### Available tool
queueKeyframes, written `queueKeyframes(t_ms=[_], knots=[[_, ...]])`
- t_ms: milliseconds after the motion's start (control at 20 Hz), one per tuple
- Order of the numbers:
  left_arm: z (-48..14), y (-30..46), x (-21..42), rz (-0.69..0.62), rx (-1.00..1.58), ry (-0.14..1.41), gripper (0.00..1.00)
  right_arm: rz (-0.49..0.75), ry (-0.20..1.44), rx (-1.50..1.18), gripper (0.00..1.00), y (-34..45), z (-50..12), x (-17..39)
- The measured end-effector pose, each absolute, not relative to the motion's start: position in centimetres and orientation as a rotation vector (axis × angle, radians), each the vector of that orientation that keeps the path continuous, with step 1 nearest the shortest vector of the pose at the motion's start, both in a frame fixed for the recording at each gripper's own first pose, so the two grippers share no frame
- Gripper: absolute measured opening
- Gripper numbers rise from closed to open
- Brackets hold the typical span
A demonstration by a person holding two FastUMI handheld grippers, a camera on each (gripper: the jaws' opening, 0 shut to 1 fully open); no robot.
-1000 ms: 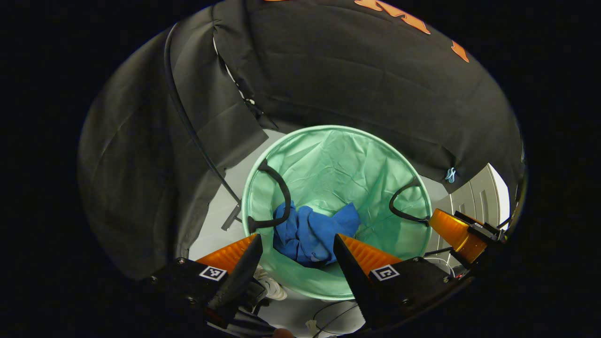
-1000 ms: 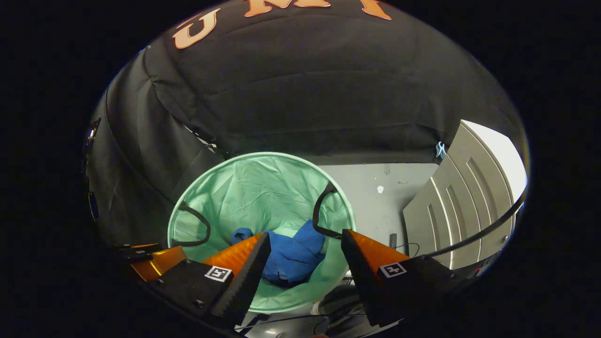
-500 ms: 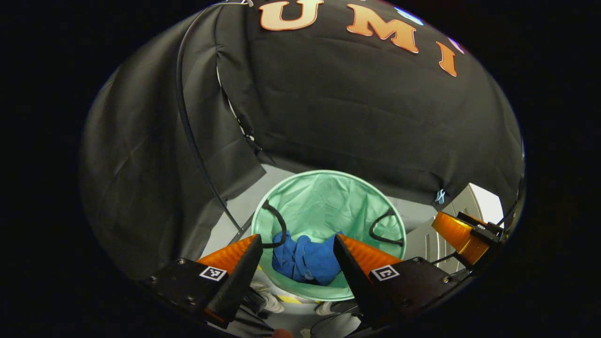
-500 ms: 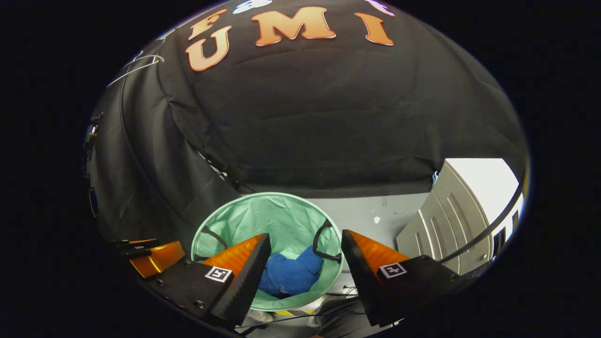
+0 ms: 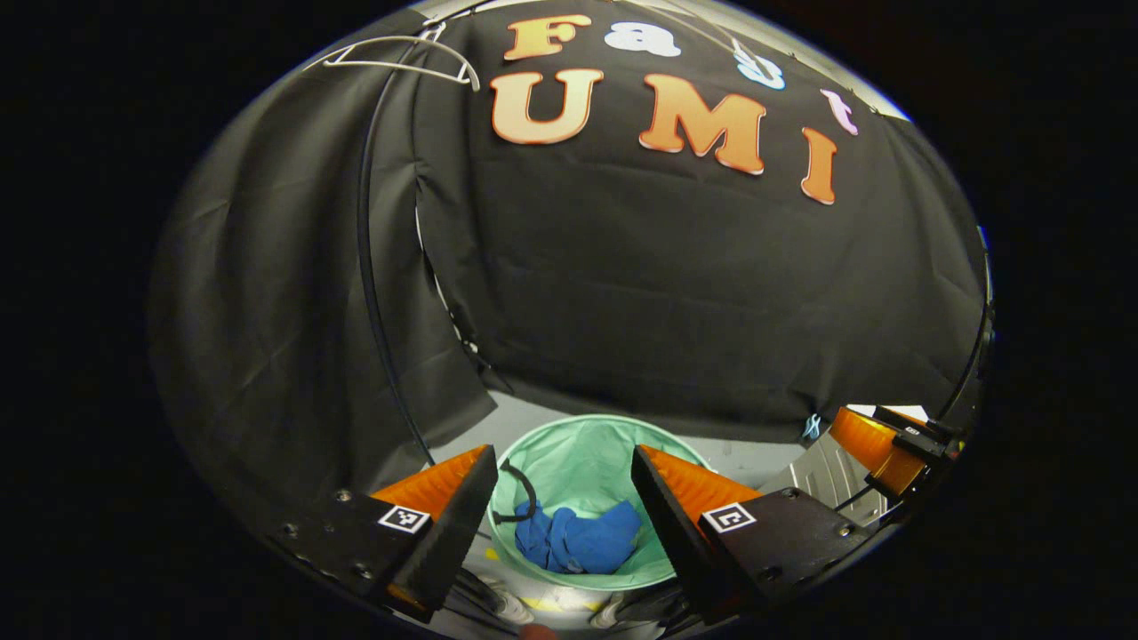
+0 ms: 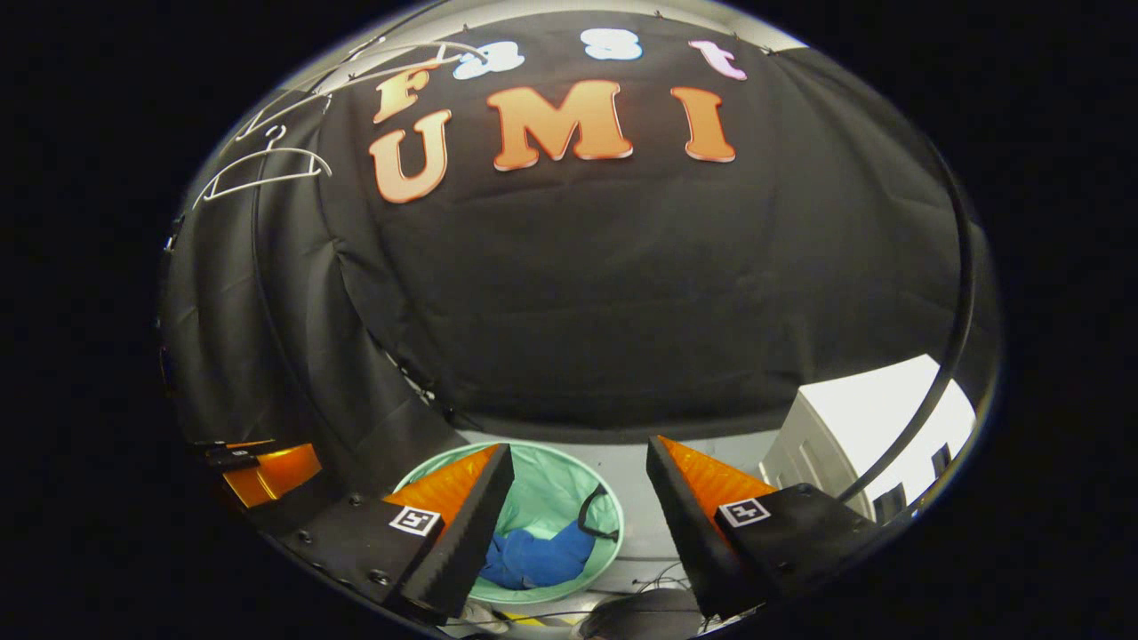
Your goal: Grasp the clothes on the hanger with both hands and then place them into the laundry hamper below.
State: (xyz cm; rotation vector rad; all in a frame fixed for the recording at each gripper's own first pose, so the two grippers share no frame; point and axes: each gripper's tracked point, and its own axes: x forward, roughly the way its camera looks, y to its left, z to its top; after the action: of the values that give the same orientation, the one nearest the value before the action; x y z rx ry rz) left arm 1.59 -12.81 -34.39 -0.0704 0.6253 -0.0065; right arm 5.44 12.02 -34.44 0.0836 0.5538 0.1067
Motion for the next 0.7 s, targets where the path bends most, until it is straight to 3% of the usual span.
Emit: queueKeyframes(t_ms=[450, 500, 550, 700], knots=[[-23.5, -11.8, 0.7, -0.024, -0.070, 0.376, 0.96, 0.099, 0.304, 0.069, 0.98, 10.8, -21.9, 4.1], [-22.6, -11.5, 0.5, -0.027, -0.070, 0.351, 0.96, 0.091, 0.286, 0.054, 0.89, 10.5, -21.1, 3.7], [-21.7, -11.4, 0.3, -0.031, -0.068, 0.327, 0.96, 0.083, 0.269, 0.039, 0.98, 10.3, -20.4, 3.4], [-18.6, -11.1, -0.2, -0.022, -0.051, 0.254, 0.96, 0.065, 0.233, 0.009, 0.98, 10.0, -18.7, 3.1]])
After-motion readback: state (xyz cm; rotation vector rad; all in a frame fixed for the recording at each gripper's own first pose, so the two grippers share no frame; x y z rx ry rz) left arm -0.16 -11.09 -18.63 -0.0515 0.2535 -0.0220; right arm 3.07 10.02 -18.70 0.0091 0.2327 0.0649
